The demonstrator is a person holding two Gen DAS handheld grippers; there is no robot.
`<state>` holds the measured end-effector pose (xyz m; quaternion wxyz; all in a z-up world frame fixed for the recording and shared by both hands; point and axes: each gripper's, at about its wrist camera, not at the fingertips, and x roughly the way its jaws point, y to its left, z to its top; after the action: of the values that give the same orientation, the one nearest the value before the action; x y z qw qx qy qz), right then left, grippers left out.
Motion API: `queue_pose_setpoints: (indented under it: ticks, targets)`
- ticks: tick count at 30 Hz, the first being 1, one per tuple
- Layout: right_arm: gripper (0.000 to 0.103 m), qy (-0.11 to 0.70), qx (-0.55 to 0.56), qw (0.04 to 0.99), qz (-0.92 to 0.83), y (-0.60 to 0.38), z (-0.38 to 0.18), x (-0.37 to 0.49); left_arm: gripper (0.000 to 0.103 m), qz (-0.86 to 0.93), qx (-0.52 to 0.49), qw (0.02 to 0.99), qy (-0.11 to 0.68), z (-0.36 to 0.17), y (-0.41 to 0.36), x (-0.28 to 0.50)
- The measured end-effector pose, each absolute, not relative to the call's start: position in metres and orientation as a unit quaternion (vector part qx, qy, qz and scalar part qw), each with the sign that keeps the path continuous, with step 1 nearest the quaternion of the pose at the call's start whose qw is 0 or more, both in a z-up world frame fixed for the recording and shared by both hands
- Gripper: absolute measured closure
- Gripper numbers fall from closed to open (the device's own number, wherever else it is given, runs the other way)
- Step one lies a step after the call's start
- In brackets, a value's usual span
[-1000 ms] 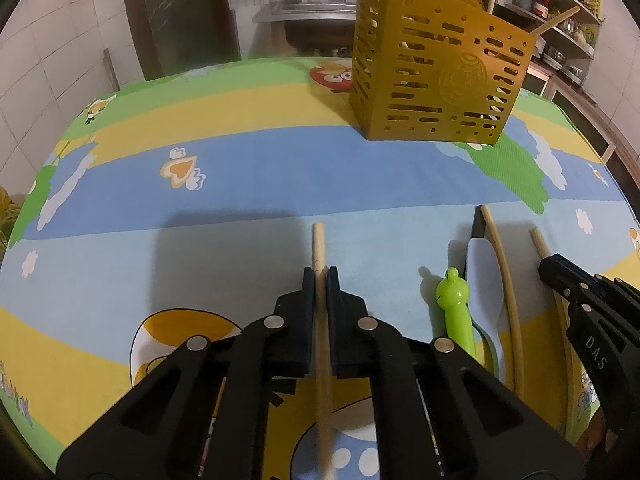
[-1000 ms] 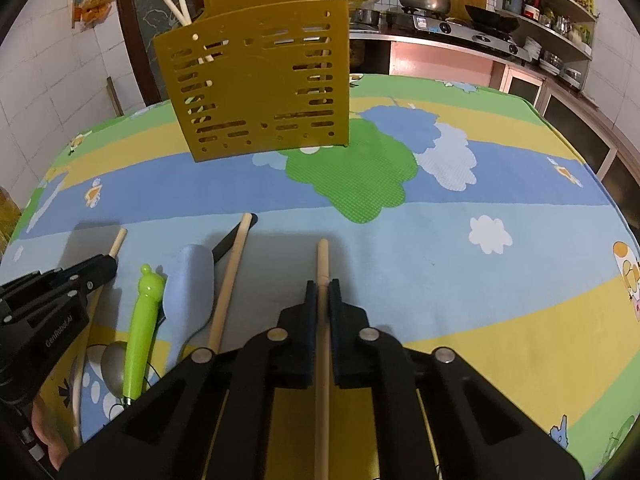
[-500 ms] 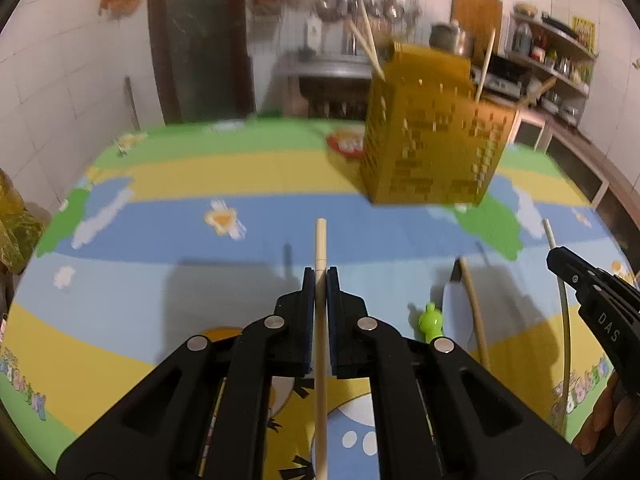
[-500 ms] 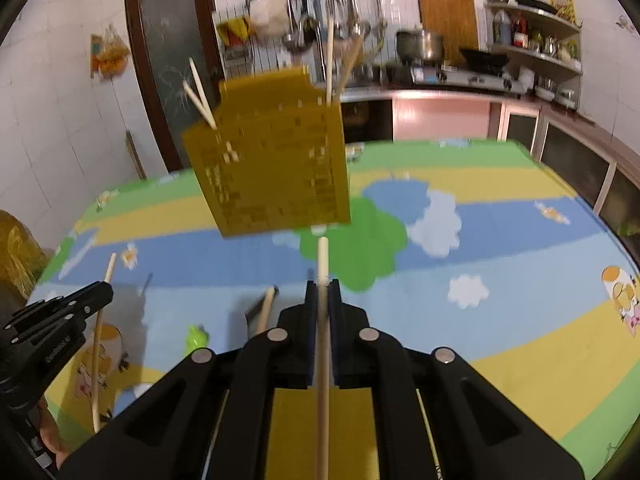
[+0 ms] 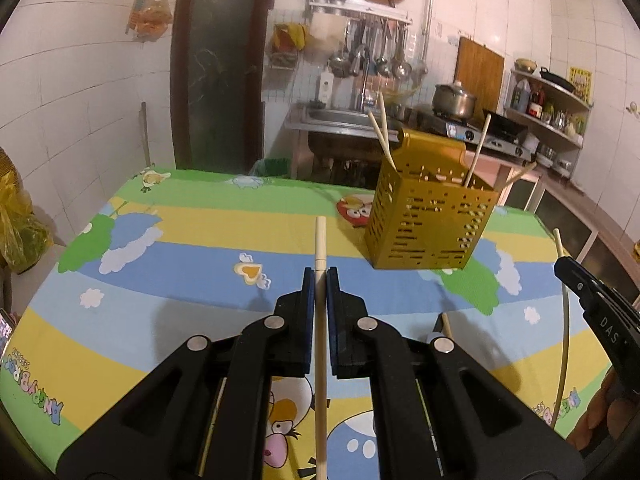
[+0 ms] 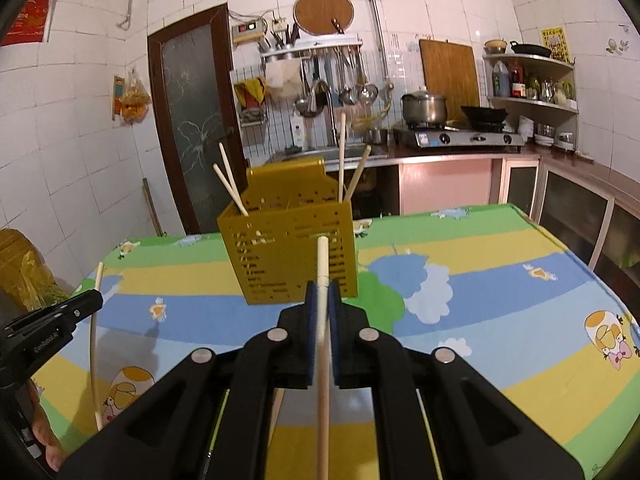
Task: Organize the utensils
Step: 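Lift both held chopsticks and carry them over the yellow holder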
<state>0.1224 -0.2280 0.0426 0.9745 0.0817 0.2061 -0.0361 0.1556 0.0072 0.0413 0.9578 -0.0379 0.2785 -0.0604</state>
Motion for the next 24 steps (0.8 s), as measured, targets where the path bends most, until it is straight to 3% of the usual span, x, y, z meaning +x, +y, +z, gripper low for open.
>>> queue_pose_setpoints:
  ticks: [24]
  targets:
    - [0.097,0.142,0.084,0.986,-0.016,-0.237,0.057,0.095,0.098,-0.076,-0.050,0.971,0.223,0.061,0.020,0.133]
